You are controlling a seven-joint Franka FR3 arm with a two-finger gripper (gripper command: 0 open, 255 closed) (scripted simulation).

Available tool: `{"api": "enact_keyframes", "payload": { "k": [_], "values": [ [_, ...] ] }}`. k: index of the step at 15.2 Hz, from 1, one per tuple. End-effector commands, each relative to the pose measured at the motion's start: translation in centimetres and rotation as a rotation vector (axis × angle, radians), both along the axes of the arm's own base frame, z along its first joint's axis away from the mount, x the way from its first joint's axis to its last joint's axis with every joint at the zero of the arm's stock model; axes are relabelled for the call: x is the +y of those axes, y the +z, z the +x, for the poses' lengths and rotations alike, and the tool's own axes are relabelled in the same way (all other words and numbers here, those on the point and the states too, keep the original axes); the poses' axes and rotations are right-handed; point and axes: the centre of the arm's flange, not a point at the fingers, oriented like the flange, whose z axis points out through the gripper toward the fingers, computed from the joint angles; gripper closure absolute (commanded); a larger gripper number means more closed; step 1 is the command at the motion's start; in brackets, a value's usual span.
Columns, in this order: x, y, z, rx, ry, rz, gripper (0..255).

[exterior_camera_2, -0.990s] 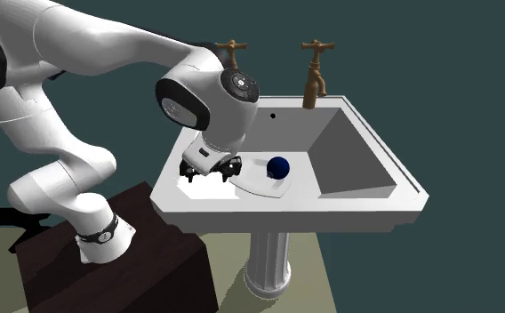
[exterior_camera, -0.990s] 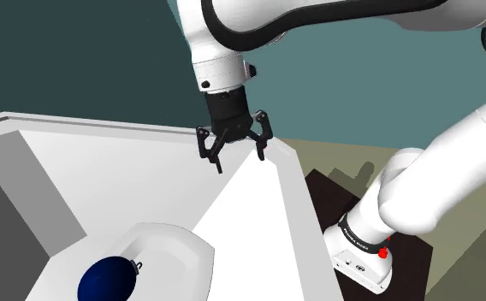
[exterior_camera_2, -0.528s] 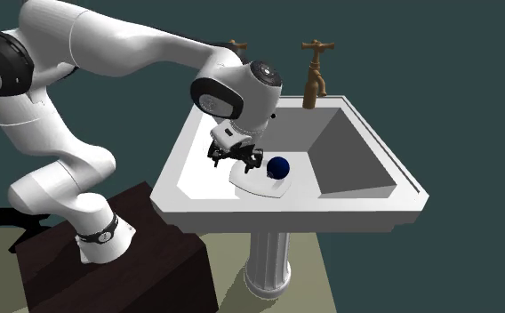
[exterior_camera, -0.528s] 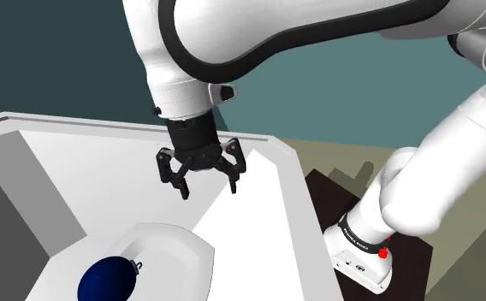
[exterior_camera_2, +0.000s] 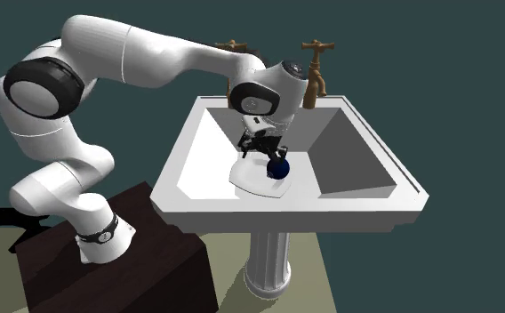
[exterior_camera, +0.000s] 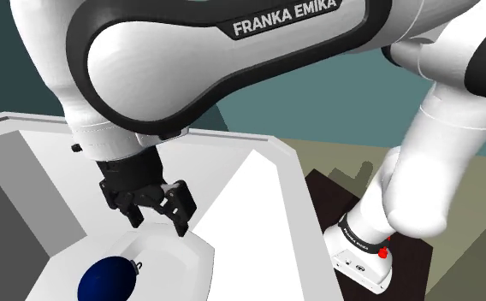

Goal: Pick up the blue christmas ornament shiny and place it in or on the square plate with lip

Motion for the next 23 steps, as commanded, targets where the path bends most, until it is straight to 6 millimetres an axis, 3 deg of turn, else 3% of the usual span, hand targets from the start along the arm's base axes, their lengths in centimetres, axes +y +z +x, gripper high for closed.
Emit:
{"api": "enact_keyframes", "payload": {
  "k": [1,5,6,13,21,22,23],
  "values": [
    [2.7,-0.7,0.6,-0.017,-0.079,-0.034,0],
    [7.4,-2.3,2.4,-0.049,-0.216,-0.094,0],
    [7.8,-2.4,2.6,-0.052,-0.227,-0.099,0],
    [7.7,-6.3,1.4,-0.052,-0.227,-0.099,0],
    [7.7,-6.3,1.4,-0.052,-0.227,-0.099,0],
    [7.7,-6.3,1.4,-0.052,-0.227,-0.099,255],
    [7.7,-6.3,1.4,-0.052,-0.227,-0.099,255]
  ]
}}
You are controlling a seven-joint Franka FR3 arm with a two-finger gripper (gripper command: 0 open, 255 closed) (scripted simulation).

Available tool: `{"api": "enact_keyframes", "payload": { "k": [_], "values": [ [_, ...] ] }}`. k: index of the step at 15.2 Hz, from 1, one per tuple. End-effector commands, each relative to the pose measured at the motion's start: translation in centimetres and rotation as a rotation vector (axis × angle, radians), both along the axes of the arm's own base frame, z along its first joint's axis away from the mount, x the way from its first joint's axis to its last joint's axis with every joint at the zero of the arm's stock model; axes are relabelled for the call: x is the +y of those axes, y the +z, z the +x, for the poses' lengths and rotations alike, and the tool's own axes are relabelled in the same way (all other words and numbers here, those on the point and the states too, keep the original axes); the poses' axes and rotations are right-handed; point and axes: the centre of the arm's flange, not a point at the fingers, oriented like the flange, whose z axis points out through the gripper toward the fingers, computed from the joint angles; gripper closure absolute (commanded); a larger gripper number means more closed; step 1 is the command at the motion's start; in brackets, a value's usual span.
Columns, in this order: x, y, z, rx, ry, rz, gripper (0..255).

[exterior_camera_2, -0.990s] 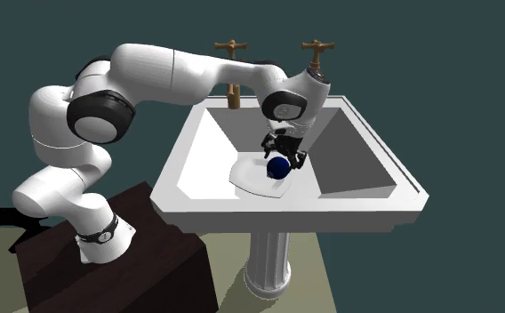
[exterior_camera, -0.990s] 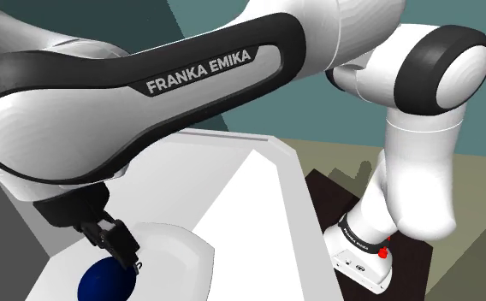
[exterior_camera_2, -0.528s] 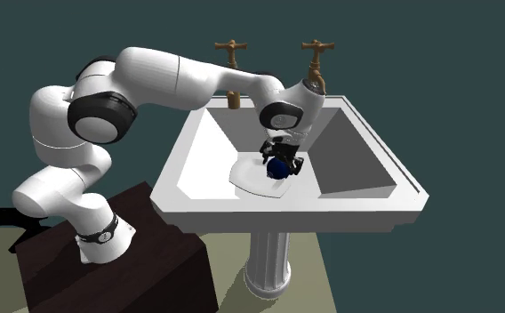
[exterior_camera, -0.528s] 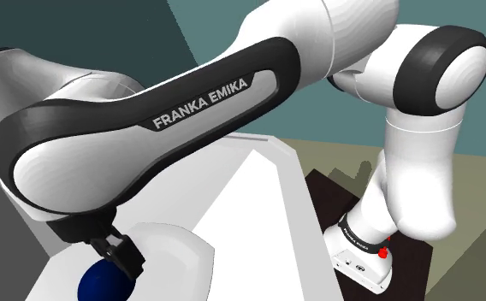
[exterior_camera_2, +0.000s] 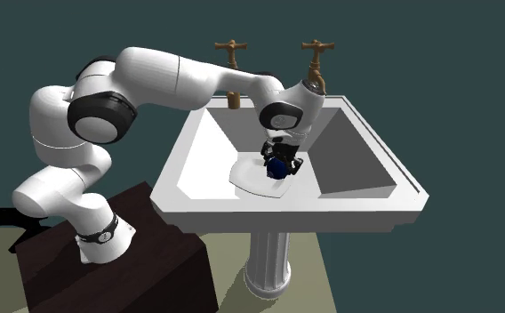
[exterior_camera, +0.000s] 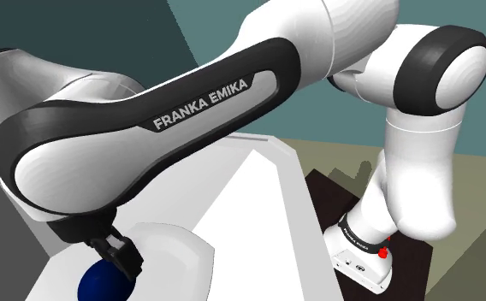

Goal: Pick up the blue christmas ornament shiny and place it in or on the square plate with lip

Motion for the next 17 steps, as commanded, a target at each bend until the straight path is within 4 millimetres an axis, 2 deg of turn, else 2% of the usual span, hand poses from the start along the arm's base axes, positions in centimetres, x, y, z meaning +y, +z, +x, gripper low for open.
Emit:
{"api": "enact_keyframes", "payload": {
  "k": [1,8,17],
  "values": [
    [0.0,-0.1,0.0,0.001,0.0,-0.001,255],
    [0.0,-0.1,0.0,0.001,0.0,-0.001,255],
    [0.0,4.6,0.0,0.001,0.0,-0.001,255]
  ]
}}
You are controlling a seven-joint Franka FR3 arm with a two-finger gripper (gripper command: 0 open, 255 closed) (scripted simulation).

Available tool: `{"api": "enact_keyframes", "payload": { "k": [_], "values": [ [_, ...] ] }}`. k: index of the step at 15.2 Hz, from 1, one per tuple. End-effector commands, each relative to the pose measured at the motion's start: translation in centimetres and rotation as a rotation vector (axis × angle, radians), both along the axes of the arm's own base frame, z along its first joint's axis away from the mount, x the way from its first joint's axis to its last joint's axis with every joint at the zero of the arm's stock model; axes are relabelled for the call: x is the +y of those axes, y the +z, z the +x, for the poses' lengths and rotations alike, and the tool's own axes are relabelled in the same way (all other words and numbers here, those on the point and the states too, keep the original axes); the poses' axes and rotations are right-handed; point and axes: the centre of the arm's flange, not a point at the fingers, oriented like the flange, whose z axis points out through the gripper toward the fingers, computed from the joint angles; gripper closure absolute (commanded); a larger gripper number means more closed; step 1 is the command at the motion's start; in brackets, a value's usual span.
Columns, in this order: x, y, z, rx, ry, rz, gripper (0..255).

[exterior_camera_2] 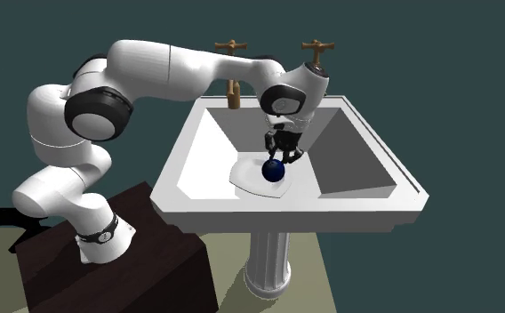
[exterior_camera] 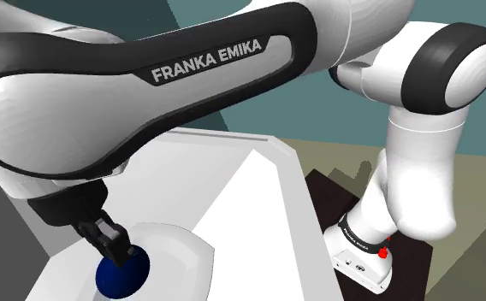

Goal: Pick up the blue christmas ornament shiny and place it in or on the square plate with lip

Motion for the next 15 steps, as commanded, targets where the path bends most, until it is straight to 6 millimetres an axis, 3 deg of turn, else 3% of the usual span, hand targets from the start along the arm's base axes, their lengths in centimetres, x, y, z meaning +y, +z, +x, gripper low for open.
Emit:
{"api": "enact_keyframes", "payload": {
  "k": [1,5,6,7,8,9,10,14,15],
  "values": [
    [0.0,0.7,-0.3,0.005,0.002,-0.005,255],
    [0.0,2.8,-0.3,0.005,0.002,-0.005,255],
    [0.1,2.3,-0.3,0.004,0.002,-0.004,255],
    [0.1,2.3,-0.3,0.004,0.002,-0.004,0],
    [-4.7,0.6,1.5,0.085,-0.108,0.249,0],
    [-2.3,1.4,-0.1,0.031,-0.005,0.026,0],
    [-2.3,1.4,-0.1,0.031,-0.005,0.026,0],
    [-3.2,-1.7,4.8,0.217,-0.21,0.295,0],
    [-3.0,-2.1,4.6,0.217,-0.21,0.295,0]
  ]
}}
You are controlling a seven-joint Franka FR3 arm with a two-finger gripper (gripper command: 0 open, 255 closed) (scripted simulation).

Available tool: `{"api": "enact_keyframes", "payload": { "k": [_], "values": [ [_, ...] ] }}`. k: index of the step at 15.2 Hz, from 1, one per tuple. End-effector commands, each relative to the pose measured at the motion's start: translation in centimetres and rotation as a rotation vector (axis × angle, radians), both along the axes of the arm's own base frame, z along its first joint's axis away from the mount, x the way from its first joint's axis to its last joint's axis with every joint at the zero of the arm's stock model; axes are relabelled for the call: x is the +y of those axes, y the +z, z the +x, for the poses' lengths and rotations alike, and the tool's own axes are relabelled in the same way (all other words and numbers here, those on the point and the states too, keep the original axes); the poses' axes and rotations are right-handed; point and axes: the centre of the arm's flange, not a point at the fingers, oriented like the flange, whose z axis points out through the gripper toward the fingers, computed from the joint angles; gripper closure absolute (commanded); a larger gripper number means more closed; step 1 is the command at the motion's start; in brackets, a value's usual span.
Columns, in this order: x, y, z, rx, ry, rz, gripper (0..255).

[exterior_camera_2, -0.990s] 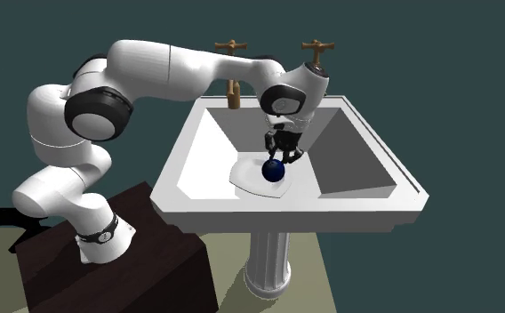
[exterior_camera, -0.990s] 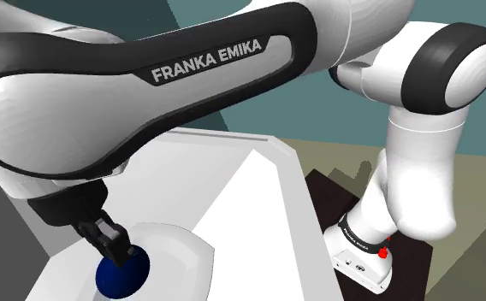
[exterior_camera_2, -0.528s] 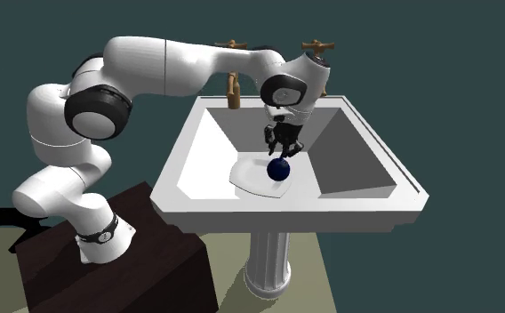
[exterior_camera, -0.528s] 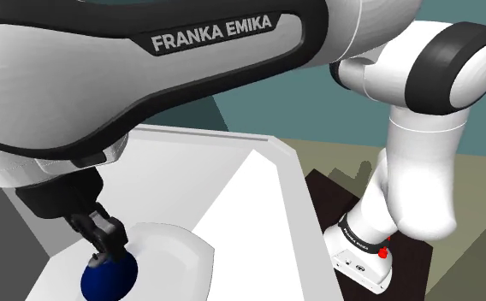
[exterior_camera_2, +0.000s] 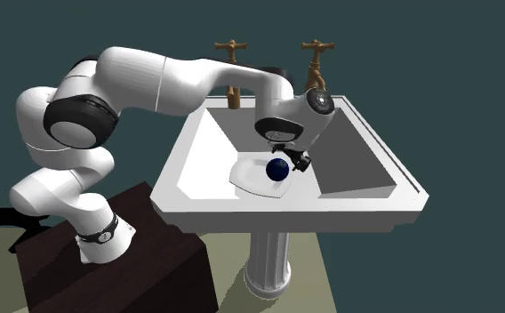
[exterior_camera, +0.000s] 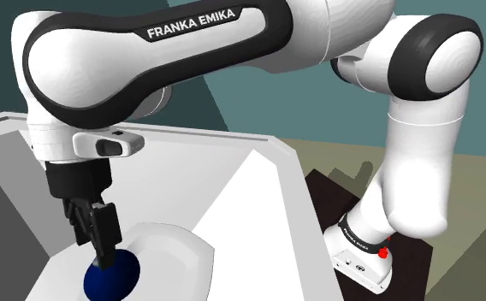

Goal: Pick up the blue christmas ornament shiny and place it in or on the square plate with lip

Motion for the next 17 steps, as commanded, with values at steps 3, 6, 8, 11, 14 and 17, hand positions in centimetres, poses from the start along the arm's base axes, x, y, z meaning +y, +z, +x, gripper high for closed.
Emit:
{"api": "enact_keyframes", "payload": {
  "k": [3,6,8,11,14,17],
  "values": [
    [0.3,-1.7,-0.3,0.022,-0.028,0.034,0],
    [0.9,-3.1,-1.0,0.022,-0.028,0.034,0],
    [1.0,-3.3,-1.1,0.022,-0.028,0.034,0],
    [1.0,-3.3,-1.1,0.022,-0.028,0.034,0],
    [1.0,-3.3,-1.1,0.022,-0.028,0.034,0],
    [1.0,-3.3,-1.1,0.023,-0.028,0.034,255]
  ]
}}
